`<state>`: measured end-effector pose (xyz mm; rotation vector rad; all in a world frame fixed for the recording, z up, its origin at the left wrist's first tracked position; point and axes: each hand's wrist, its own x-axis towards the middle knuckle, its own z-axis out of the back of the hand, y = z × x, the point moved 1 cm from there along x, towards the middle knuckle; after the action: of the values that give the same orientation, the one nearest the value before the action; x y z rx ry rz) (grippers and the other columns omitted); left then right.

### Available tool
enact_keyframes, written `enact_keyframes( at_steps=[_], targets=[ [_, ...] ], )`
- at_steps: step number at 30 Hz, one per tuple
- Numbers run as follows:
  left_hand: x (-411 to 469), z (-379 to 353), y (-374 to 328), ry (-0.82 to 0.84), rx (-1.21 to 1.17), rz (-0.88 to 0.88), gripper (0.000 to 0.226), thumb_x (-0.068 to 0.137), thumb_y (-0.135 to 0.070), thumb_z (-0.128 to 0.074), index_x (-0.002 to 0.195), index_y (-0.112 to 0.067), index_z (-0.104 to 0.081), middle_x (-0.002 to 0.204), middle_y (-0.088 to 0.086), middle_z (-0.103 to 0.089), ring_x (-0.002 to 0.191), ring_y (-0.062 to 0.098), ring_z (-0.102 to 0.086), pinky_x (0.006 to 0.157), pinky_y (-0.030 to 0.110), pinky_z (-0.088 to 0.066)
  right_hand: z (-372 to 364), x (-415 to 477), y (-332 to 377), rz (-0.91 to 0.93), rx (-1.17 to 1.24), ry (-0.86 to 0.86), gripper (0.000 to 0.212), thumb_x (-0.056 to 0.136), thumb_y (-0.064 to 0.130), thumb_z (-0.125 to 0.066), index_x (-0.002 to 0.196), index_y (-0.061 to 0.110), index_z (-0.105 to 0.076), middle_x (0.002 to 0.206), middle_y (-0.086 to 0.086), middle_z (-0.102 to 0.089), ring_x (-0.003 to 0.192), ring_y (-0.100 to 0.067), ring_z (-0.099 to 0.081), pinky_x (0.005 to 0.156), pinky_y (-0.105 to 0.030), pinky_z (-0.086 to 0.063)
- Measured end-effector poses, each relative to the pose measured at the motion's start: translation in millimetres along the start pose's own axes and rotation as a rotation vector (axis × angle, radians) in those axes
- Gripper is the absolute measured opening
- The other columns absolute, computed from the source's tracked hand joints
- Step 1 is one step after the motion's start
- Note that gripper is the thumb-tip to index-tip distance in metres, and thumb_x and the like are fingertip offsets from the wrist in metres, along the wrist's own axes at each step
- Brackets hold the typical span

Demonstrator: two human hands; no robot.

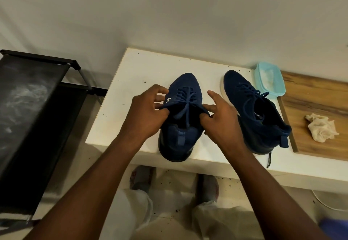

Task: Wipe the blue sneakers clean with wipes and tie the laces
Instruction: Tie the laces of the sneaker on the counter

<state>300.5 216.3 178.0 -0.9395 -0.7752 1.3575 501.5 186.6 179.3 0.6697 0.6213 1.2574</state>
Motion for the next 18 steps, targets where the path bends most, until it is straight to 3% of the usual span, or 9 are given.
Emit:
enact_keyframes(
  at_steps=[2, 6, 9, 11, 13, 16, 18],
  targets=[
    [1, 3, 0, -0.034, -0.027, -0.002, 0.041, 0.087, 0.002, -0.071, 0.115, -0.027, -0.063, 0.1, -0.017, -0.062, 0.081, -0.01, -0.061, 0.057, 0.009, -0.052, -3, 3, -3, 0.005, 0.022, -0.013, 0.069, 0.09, 0.015, -0.061, 0.152, 0.029, -0.035, 0.134, -0.002, -0.064, 0.102, -0.021, -0.07, 0.076, -0.049, -0.062],
    [4, 10, 7, -0.093, -0.032, -0.002, 0.04, 0.084, 0.005, -0.07, 0.107, -0.027, -0.065, 0.113, -0.004, -0.068, 0.087, -0.001, -0.065, 0.071, 0.025, -0.062, -9, 6, -7, 0.044, 0.041, -0.038, 0.061, 0.09, 0.008, -0.057, 0.147, 0.026, -0.044, 0.13, 0.001, -0.067, 0.098, -0.015, -0.071, 0.075, -0.044, -0.062],
    [5, 8, 12, -0.15, -0.023, -0.028, 0.035, 0.084, 0.006, -0.07, 0.101, -0.024, -0.064, 0.11, -0.004, -0.069, 0.093, 0.008, -0.07, 0.075, 0.033, -0.064, -16, 8, -6, 0.069, 0.033, -0.062, 0.054, 0.091, 0.004, -0.055, 0.142, 0.021, -0.052, 0.131, 0.001, -0.066, 0.111, -0.014, -0.067, 0.086, -0.039, -0.061],
    [5, 4, 11, -0.164, 0.007, -0.08, 0.029, 0.086, 0.003, -0.071, 0.098, -0.022, -0.064, 0.104, -0.005, -0.07, 0.096, 0.012, -0.072, 0.078, 0.027, -0.061, -18, 11, -7, 0.126, -0.016, -0.082, 0.045, 0.093, 0.007, -0.055, 0.136, 0.021, -0.061, 0.125, 0.005, -0.069, 0.104, -0.003, -0.066, 0.089, -0.022, -0.057],
    [7, 6, 13, -0.177, 0.018, -0.11, 0.025, 0.086, -0.002, -0.075, 0.097, -0.022, -0.064, 0.1, -0.009, -0.07, 0.093, 0.005, -0.072, 0.078, 0.021, -0.06, -17, 16, -8, 0.162, -0.013, -0.075, 0.032, 0.095, 0.019, -0.062, 0.126, 0.023, -0.068, 0.113, 0.012, -0.072, 0.083, 0.004, -0.067, 0.076, -0.01, -0.053],
    [16, 15, 17, -0.186, 0.0, -0.084, 0.024, 0.082, -0.014, -0.084, 0.098, -0.019, -0.066, 0.096, -0.013, -0.071, 0.088, -0.003, -0.071, 0.075, 0.029, -0.063, -16, 26, -9, 0.108, 0.106, -0.029, 0.035, 0.089, 0.045, -0.07, 0.118, 0.026, -0.072, 0.111, 0.018, -0.071, 0.082, 0.004, -0.069, 0.077, -0.017, -0.056],
    [21, 16, 16, -0.176, 0.021, -0.069, 0.025, 0.08, -0.021, -0.086, 0.098, -0.018, -0.069, 0.094, -0.011, -0.073, 0.088, 0.0, -0.072, 0.076, 0.033, -0.063, -17, 27, -7, 0.111, 0.183, 0.038, 0.034, 0.091, 0.047, -0.068, 0.118, 0.026, -0.073, 0.112, 0.015, -0.073, 0.088, -0.002, -0.071, 0.084, -0.028, -0.059]
  ],
)
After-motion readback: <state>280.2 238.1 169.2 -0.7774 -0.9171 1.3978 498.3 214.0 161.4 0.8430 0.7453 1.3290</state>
